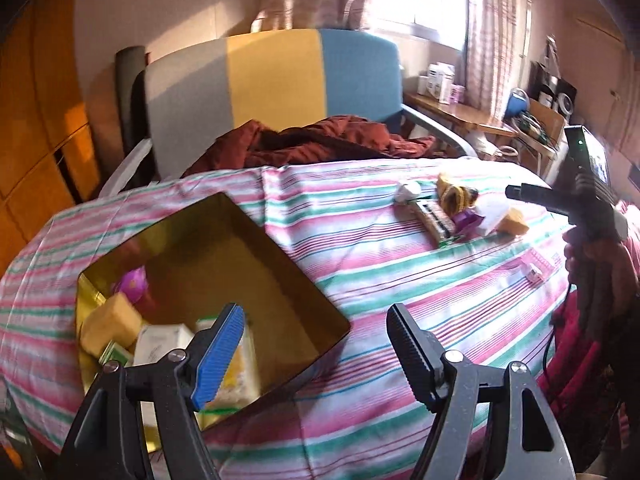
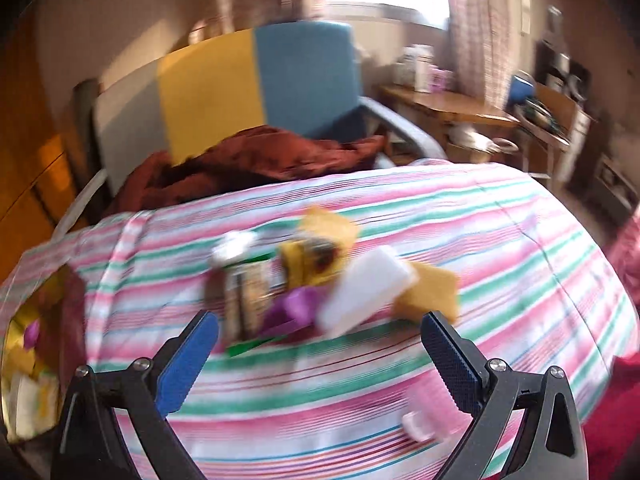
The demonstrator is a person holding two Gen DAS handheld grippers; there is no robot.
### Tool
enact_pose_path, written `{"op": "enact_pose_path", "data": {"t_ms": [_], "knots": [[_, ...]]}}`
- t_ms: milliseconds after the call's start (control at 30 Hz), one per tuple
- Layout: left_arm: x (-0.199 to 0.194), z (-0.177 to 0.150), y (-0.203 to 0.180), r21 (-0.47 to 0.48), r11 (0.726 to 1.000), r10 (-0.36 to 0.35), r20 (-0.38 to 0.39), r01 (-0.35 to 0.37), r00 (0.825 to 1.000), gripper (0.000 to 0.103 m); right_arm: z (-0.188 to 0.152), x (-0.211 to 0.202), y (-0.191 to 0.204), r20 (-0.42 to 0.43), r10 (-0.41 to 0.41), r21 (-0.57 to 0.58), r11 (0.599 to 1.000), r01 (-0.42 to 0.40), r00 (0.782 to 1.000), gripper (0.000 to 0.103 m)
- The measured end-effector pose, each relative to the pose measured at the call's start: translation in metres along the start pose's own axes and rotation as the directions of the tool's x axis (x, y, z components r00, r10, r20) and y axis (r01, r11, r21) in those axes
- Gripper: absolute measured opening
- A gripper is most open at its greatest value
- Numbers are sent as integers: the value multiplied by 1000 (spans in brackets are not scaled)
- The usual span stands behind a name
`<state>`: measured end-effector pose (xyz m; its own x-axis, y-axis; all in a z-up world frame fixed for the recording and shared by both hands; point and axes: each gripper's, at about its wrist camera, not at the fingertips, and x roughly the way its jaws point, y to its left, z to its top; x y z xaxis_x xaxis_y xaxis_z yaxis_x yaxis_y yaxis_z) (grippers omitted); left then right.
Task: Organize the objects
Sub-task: 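Lower the left tool onto the green-ended granola bar and close on it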
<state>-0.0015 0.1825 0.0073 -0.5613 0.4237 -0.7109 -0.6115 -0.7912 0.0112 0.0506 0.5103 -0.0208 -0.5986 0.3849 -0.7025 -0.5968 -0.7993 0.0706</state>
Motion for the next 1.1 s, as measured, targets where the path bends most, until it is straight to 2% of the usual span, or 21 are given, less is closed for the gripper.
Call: {"op": "enact_pose_path", "data": {"t_ms": [133, 233, 400, 700, 933, 1000, 1100], "knots": [[14, 15, -23, 46, 999, -22, -9, 22, 1000, 75, 2, 11, -47, -22, -22, 186, 982, 26, 1000, 102], [27, 28, -43, 71, 996, -51, -17, 52, 999, 75, 2, 13, -63, -32, 6, 265, 964, 2, 999, 103], [66, 48, -70, 77, 992, -92, -73, 97, 993, 75, 3, 8, -65, -18, 40, 287, 957, -33, 999, 103], [143, 75, -97, -21, 990, -143, -212, 141, 967, 74, 2, 7, -69, -18, 111, 324, 941, -99, 994, 103], [191, 100, -118, -37, 989, -150, -250, 146, 957, 73, 1, 10, -75, -25, 159, 370, 919, -138, 987, 103], [204, 107, -123, -45, 989, -150, -255, 144, 955, 65, 1, 11, -76, -28, 173, 378, 913, -149, 985, 103], [222, 116, -134, -67, 986, -167, -261, 154, 951, 65, 0, 12, -75, -33, 193, 378, 911, -166, 981, 103]]}}
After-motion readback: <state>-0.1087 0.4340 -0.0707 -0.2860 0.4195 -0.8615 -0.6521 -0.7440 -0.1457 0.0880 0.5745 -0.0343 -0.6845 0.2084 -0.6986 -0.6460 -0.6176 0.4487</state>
